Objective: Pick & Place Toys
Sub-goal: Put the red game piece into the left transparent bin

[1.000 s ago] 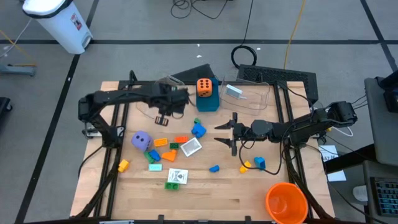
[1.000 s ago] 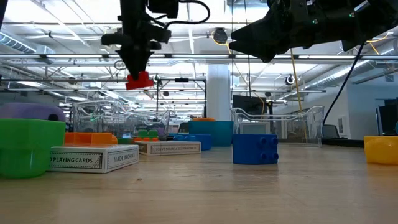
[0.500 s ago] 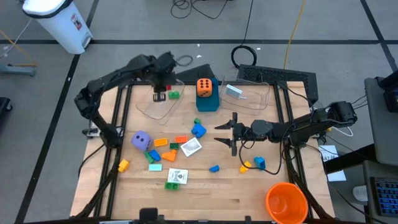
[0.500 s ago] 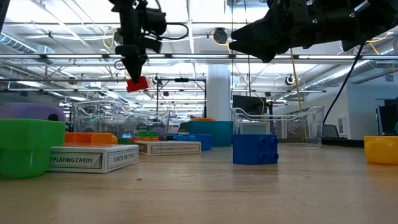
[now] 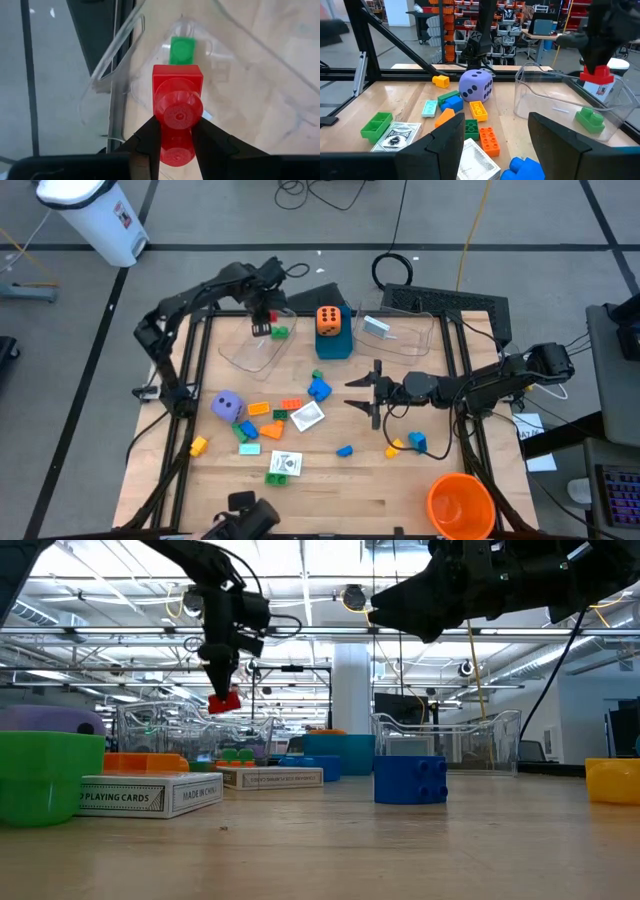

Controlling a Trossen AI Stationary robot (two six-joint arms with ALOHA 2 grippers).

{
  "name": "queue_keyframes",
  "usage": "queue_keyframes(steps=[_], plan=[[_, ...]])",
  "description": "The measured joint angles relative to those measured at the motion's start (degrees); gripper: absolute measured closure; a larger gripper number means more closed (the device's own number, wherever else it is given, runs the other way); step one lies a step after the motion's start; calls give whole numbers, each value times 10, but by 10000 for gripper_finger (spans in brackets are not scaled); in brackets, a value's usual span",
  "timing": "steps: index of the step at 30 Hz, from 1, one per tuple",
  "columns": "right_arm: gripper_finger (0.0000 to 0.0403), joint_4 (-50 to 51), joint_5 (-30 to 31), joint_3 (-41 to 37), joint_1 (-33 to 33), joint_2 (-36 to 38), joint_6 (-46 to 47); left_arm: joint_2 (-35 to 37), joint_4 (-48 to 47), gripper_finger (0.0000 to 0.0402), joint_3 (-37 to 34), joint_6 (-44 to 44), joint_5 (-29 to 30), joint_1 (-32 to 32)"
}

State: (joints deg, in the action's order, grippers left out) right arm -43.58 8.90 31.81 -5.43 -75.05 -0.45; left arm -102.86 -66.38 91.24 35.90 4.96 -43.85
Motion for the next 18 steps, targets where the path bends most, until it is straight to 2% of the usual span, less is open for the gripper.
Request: queue_keyframes(steps=[18], plan=[[190, 5, 0, 0, 2, 0, -2, -93, 34, 305, 0, -22, 5, -38]])
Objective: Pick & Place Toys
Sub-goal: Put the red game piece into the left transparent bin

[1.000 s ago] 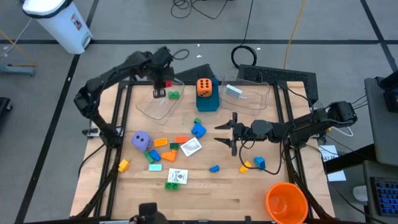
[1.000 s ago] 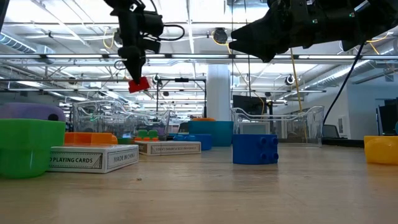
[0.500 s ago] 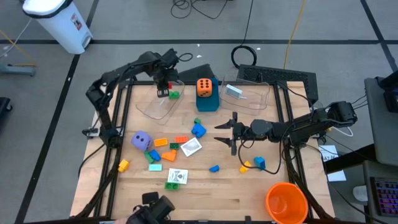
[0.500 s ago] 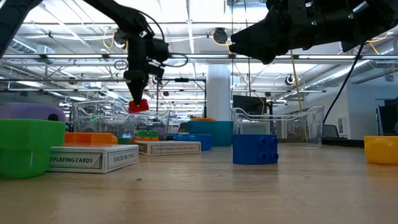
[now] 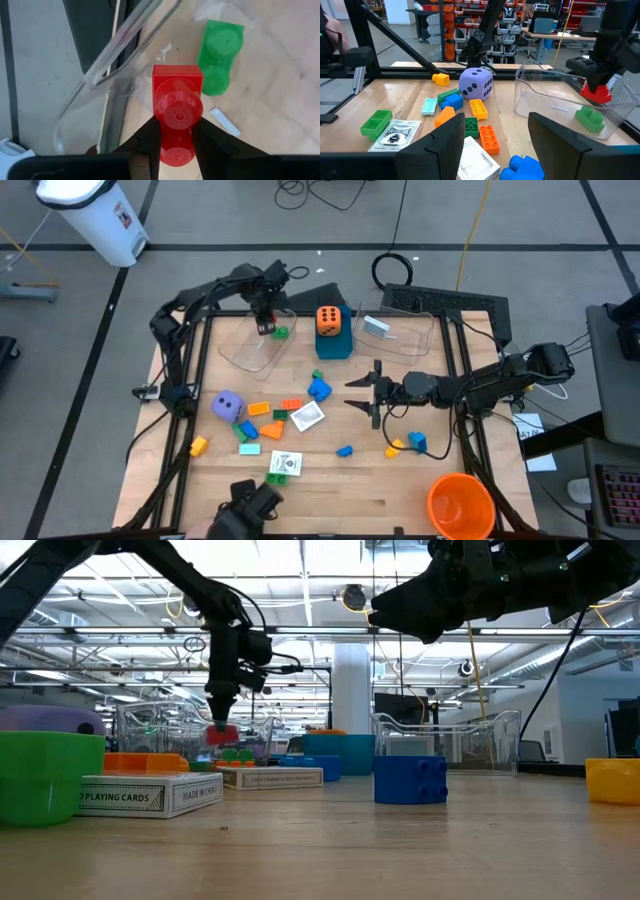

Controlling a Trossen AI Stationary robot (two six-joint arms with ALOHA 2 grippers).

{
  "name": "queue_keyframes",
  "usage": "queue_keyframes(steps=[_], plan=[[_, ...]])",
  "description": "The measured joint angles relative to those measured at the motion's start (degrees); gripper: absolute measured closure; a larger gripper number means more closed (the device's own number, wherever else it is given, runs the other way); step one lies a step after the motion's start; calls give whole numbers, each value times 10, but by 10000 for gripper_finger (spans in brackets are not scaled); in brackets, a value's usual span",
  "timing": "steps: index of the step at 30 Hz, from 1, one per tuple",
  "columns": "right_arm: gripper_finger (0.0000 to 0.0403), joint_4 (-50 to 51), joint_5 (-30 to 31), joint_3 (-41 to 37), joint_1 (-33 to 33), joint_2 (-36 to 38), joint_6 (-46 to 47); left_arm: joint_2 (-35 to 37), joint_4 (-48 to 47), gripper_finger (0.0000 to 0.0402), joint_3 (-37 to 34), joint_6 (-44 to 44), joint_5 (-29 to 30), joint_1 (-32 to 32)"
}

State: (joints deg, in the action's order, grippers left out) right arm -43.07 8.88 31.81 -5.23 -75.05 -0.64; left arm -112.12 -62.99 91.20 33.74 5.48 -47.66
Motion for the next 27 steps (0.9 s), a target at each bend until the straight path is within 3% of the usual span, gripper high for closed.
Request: queue_keyframes(steps=[27], plan=[[190, 0, 0, 0, 0, 0, 0, -23, 27, 305, -1, -26, 4, -5]])
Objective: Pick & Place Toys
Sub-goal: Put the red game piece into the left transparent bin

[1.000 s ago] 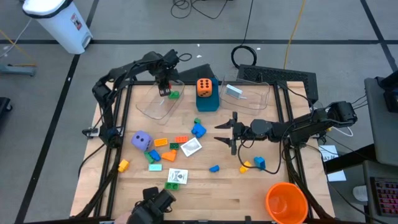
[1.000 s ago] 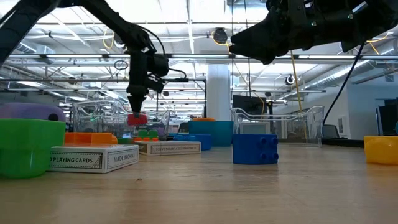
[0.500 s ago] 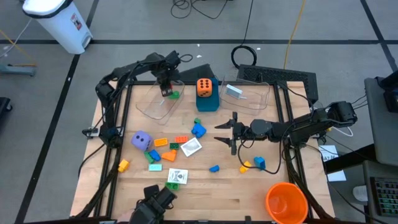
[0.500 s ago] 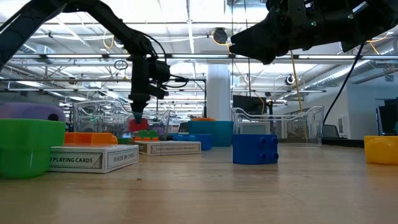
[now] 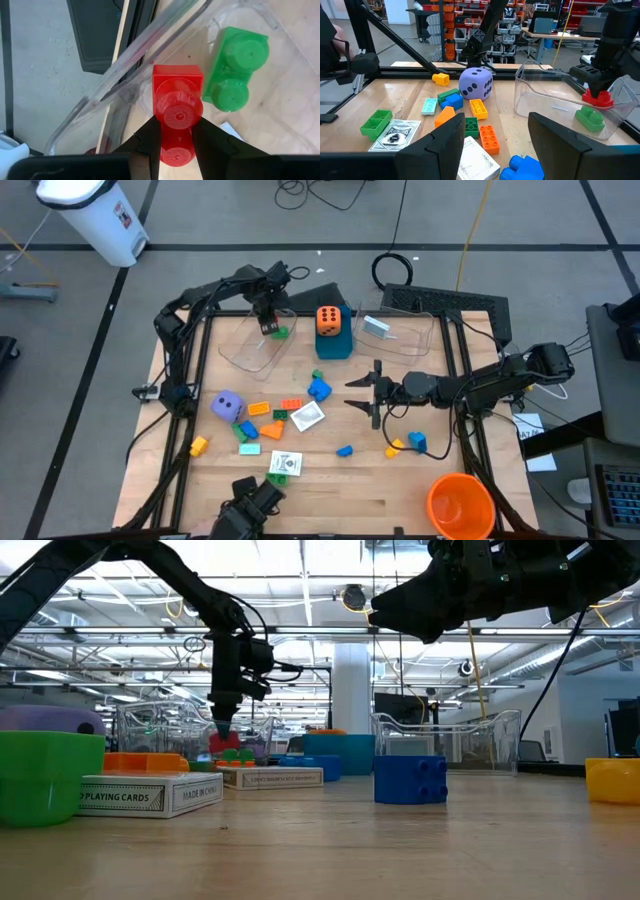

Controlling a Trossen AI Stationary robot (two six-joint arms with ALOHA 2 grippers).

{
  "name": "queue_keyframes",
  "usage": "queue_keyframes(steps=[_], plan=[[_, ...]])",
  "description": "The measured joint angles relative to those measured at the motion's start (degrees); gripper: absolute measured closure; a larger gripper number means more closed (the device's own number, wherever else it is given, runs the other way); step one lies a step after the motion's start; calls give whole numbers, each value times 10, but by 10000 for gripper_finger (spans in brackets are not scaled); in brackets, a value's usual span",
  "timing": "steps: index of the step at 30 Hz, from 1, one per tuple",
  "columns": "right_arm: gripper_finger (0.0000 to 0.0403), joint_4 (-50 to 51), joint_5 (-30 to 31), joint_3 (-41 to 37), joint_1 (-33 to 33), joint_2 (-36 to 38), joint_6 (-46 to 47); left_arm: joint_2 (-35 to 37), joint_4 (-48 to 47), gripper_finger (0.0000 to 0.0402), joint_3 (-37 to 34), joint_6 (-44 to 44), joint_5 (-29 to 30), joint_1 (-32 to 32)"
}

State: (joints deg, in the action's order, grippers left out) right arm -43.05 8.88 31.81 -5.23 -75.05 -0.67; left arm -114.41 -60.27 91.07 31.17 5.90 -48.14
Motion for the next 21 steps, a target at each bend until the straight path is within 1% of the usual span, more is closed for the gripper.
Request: queue_keyframes(steps=[14, 17, 21], plan=[[190, 0, 0, 0, 0, 0, 0, 0, 0, 303, 0, 0, -1, 2], [190, 0, 0, 0, 0, 0, 0, 0, 0, 292, 0, 0, -1, 2], [190, 0, 0, 0, 0, 0, 0, 0, 2, 263, 0, 0, -1, 2]])
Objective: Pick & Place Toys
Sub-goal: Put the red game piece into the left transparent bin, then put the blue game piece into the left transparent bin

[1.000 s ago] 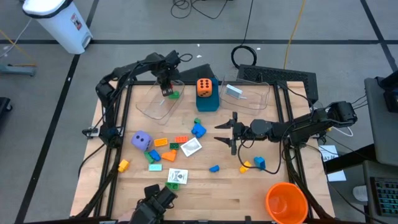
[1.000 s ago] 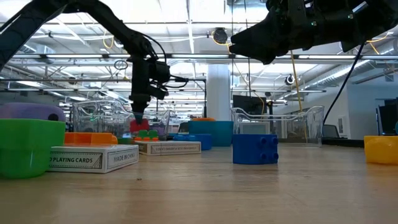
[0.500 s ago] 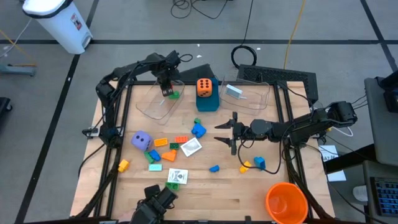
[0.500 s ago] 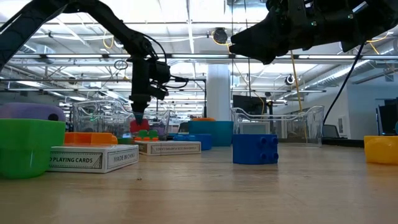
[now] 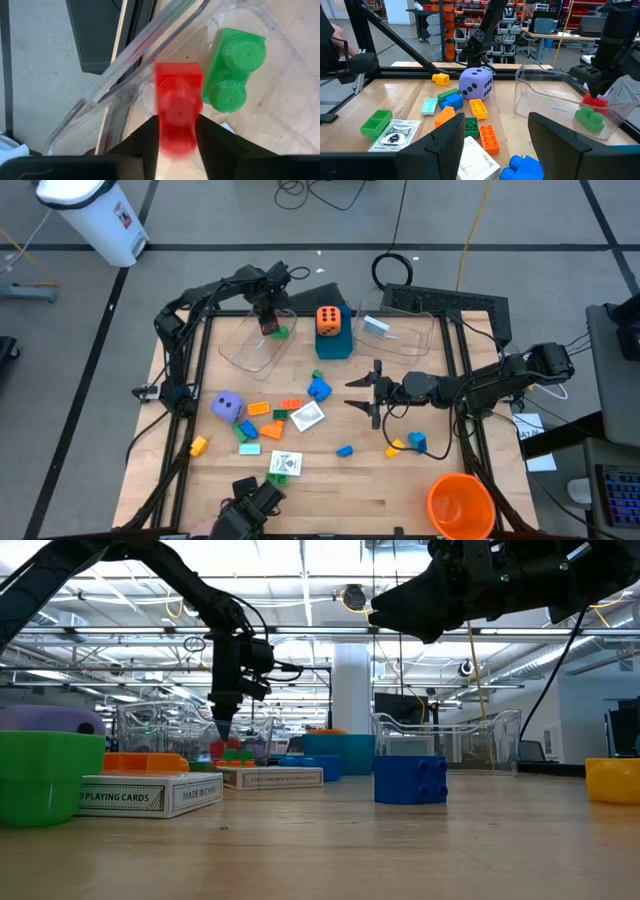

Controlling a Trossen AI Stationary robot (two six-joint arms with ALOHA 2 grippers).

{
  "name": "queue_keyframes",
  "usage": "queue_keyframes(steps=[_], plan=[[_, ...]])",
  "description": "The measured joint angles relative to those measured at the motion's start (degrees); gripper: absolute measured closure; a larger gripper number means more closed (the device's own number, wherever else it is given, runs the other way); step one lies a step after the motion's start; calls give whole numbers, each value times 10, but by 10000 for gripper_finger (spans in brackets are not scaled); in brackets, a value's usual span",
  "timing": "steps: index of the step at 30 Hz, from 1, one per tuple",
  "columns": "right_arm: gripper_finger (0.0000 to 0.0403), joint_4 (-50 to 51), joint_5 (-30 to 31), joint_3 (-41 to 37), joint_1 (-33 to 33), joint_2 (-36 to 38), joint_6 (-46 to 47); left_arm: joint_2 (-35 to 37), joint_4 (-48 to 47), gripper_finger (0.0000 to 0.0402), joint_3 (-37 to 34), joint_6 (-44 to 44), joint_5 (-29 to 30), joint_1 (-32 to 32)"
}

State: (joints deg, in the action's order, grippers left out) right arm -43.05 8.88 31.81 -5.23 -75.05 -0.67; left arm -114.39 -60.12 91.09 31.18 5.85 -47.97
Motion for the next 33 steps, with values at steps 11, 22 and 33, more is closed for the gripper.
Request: queue_keyframes(steps=[11, 22, 33], plan=[[190, -5, 0, 0, 0, 0, 0, 6, -9, 189, 0, 2, 7, 5], [190, -24, 0, 0, 0, 0, -32, 99, -29, 214, 0, 50, 146, 76], [190, -10, 0, 0, 0, 0, -81, 224, 156, 253, 1, -22, -82, 102]])
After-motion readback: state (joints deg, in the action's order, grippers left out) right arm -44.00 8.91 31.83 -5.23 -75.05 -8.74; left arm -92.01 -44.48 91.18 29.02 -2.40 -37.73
